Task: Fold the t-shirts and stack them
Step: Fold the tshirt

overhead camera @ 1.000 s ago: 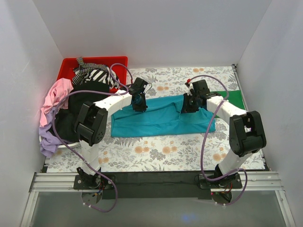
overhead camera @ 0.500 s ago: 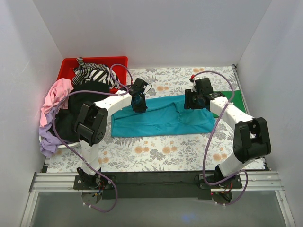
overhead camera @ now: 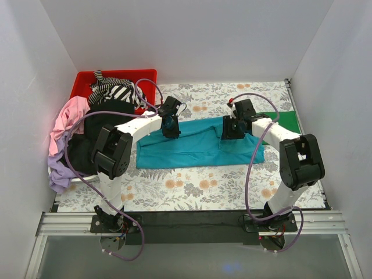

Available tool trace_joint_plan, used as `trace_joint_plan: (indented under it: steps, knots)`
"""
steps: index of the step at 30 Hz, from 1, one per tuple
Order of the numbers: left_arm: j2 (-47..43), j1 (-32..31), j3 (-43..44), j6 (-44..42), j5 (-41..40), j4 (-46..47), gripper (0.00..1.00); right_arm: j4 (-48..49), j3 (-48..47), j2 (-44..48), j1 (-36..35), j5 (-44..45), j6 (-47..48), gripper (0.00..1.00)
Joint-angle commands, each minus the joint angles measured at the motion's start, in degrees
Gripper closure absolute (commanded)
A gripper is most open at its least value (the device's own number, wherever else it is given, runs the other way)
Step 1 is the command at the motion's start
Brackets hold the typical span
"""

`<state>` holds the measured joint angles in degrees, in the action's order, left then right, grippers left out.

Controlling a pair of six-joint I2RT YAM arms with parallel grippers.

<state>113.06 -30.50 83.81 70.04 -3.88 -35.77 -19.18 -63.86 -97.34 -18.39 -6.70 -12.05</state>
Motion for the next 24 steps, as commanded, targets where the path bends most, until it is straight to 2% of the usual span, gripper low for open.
trace_joint_plan:
  steps: [1,10,15,16,17,20,24]
  knots:
    - [-0.5,0.1,-0.4,-0.7,-0.7,-0.2,0.87,1.9,-0.5,-1.3,-0.1,-2.9,-0.4,0.5]
    - [0.1,0.1,-0.4,-0.9,-1.0,-0.3,0.87,4.8,0.1,-3.0,-0.1,-6.0,-0.6,0.51]
    - [0.2,0.2,-0.5,-0.9,-1.3,-0.5,0.88,4.8,-1.2,-5.8,-0.1,-8.4,-0.8,0.56]
    - [0.1,0.1,-0.6,-0.9,-1.3,-0.5,0.88,4.9,-1.4,-6.1,-0.1,-8.7,-0.8,0.59]
    - [0.1,0.1,-0.6,-0.9,-1.6,-0.5,0.88,5.0,-1.5,-6.3,-0.1,-8.7,-0.7,0.74]
    - [0.2,0.2,-0.2,-1.0,-1.8,-0.6,0.88,5.1,-2.3,-6.5,0.0,-9.0,-0.2,0.98]
    - [0.5,0.2,-0.1,-1.0,-1.9,-0.6,0.88,5.4,-3.0,-4.9,-0.1,-9.6,0.4,0.99]
